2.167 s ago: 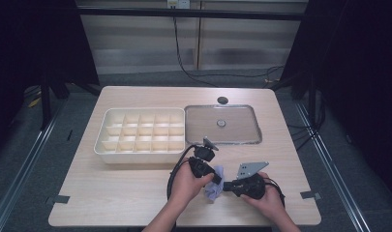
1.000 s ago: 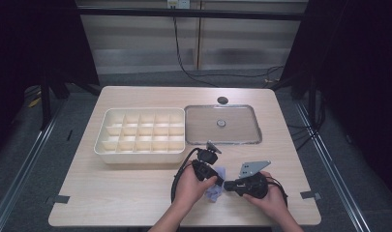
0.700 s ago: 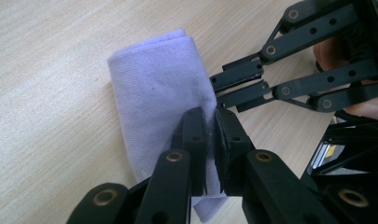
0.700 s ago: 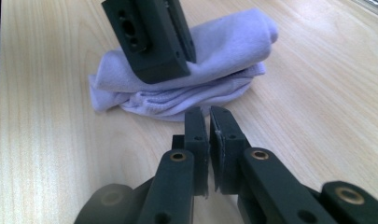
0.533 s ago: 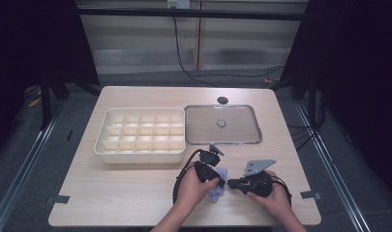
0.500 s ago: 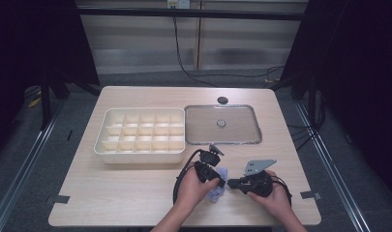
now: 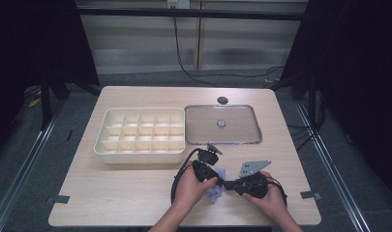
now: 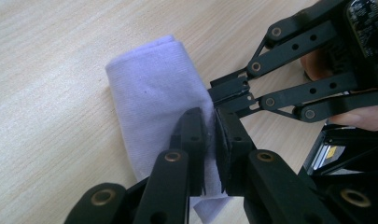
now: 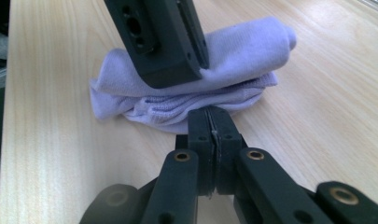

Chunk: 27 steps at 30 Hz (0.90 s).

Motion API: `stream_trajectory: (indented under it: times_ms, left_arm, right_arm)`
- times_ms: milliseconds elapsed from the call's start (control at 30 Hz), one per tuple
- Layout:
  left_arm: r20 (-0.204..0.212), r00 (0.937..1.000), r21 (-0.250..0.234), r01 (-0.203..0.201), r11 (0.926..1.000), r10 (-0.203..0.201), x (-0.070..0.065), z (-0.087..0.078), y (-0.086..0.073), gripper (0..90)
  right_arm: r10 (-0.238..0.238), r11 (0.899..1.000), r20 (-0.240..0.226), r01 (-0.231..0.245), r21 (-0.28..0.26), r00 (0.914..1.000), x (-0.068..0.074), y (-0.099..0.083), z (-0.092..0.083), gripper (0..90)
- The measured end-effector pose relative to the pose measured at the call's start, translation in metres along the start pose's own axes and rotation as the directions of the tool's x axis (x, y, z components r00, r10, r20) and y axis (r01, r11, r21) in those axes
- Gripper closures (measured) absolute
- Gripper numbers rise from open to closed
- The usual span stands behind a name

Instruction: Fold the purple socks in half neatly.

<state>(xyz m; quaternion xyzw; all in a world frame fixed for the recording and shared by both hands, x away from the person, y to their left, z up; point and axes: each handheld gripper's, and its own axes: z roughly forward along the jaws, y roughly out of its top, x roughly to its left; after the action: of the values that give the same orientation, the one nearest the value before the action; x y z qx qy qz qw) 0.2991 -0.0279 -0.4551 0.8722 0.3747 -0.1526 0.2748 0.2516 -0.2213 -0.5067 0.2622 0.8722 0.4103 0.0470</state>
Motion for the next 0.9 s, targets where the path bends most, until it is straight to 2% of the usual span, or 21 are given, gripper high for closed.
stream_trajectory:
  times_ms: [100,333,433,467,633,667,733,900]
  left_arm:
    - [0.000,1.0000,0.008,-0.009,0.9999,0.009,0.000,-0.001,0.000,82.4]
    - [0.005,1.0000,0.004,0.006,1.0000,-0.006,0.001,0.002,-0.001,82.3]
    - [-0.001,1.0000,0.004,0.006,1.0000,-0.006,0.000,0.005,-0.002,82.4]
    - [-0.003,1.0000,0.017,-0.003,0.9998,0.003,0.001,0.004,-0.002,82.4]
    - [-0.021,0.9996,0.016,-0.019,0.9997,0.020,0.000,0.004,-0.005,82.7]
    - [-0.022,0.9997,0.006,-0.009,0.9999,0.010,0.000,0.004,-0.006,82.7]
    - [-0.026,0.9993,0.014,-0.026,0.9996,0.026,0.001,0.004,-0.007,82.8]
    - [-0.041,0.9985,0.007,-0.036,0.9993,0.036,0.000,0.005,-0.009,83.6]
  right_arm:
    - [0.001,1.000,-0.005,-0.001,-0.002,1.0000,0.002,0.001,0.002,89.2]
    - [-0.010,1.000,-0.015,0.010,0.000,0.9998,0.005,0.002,0.004,89.1]
    - [-0.011,1.000,-0.005,0.011,0.002,0.9999,0.002,0.001,0.001,89.0]
    - [-0.004,1.000,-0.003,0.004,0.003,1.0000,0.002,0.001,0.000,88.9]
    - [0.006,1.000,0.017,-0.006,-0.001,0.9998,-0.003,-0.002,-0.005,89.0]
    - [0.012,1.000,0.021,-0.012,-0.005,0.9997,-0.004,-0.002,-0.006,89.0]
    - [0.016,1.000,0.026,-0.015,-0.017,0.9995,-0.005,-0.002,-0.009,89.2]
    - [0.033,0.998,0.049,-0.031,-0.045,0.9983,-0.008,-0.001,-0.015,90.0]
